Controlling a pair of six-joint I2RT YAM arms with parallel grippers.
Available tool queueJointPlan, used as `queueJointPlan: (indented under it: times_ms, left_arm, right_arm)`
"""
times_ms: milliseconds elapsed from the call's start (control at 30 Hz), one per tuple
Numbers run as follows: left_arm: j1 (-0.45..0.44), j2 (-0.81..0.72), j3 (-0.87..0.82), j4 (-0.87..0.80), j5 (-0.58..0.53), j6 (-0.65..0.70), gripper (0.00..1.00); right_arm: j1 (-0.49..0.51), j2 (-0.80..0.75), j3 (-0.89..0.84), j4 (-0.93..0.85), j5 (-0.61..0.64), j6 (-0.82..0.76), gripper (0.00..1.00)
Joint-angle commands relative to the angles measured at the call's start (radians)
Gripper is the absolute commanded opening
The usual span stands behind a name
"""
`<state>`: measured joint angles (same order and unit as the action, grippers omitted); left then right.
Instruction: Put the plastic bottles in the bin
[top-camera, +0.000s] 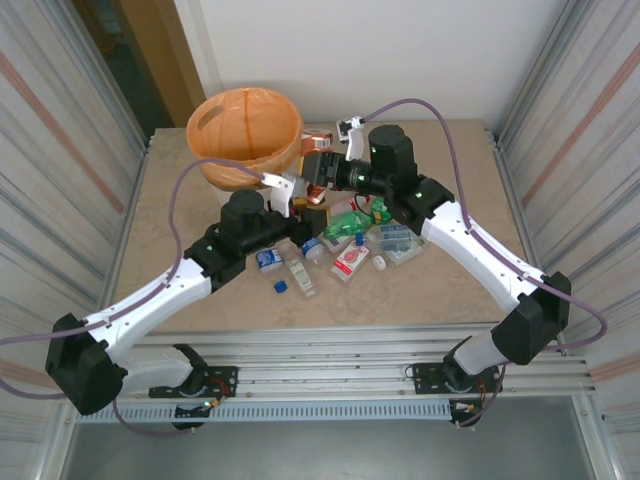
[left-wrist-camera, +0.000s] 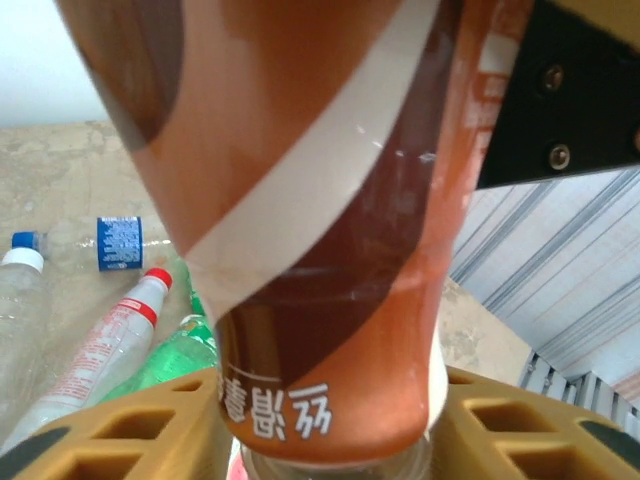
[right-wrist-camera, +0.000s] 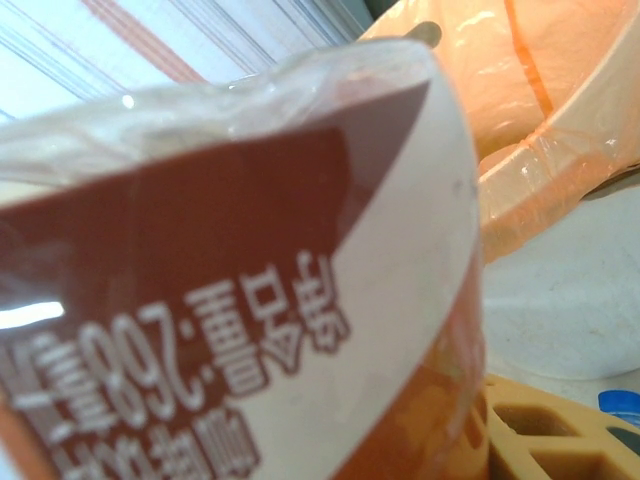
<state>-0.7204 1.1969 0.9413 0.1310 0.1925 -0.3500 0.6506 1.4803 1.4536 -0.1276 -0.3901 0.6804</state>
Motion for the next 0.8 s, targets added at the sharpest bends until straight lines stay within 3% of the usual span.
queueJointPlan:
  times_ms: [0,100,167,400,533,767]
  left_arm:
    - [-0.003,0.001,0.04,0.04,-0.056,-0.015,0.4]
    - [-0.001,-0.013,0.026,0.061,-0.072,-0.034,0.38]
    - [0.001,-0.02,0.018,0.074,-0.077,-0.045,0.52]
    - [0.007,-0.038,-0.001,0.082,-0.113,-0.052,0.72]
    - [0.013,-0.044,-0.013,0.101,-0.12,-0.064,0.69]
    - [0.019,-0.043,-0.016,0.097,-0.114,-0.078,0.44]
  right_arm:
    - [0.033,0.013,0.034,-0.006,-0.034,0.002,0.25]
    - [0.033,0.009,0.028,-0.012,-0.023,0.002,0.25]
    - [0.033,0.007,0.028,-0.01,-0.023,0.003,0.25]
    - [0.035,0.0,0.024,-0.009,-0.021,0.014,0.25]
    - [0.037,-0.013,0.004,0.012,-0.023,0.029,0.25]
    - [0.036,-0.025,-0.002,0.018,-0.023,0.033,0.25]
